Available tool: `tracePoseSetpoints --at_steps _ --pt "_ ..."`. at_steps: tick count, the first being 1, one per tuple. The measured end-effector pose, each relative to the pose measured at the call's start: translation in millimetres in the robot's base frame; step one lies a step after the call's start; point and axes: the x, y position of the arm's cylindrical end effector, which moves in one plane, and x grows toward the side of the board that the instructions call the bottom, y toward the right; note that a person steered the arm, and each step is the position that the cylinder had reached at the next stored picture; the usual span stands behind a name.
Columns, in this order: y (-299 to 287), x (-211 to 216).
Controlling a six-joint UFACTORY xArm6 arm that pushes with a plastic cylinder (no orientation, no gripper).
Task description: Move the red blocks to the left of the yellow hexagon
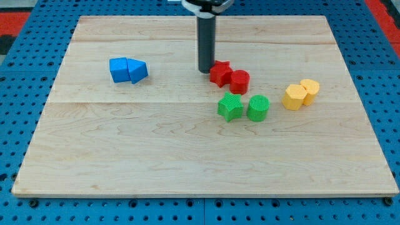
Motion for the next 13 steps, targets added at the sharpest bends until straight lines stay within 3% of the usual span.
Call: tracePoseSetpoints --at_steps 1,3,5,6,8,11,13 --pt "38 13" --pt "60 25" --pt "34 49" --pt "48 67" --pt "78 68" --pt "47 8" --pt "90 19"
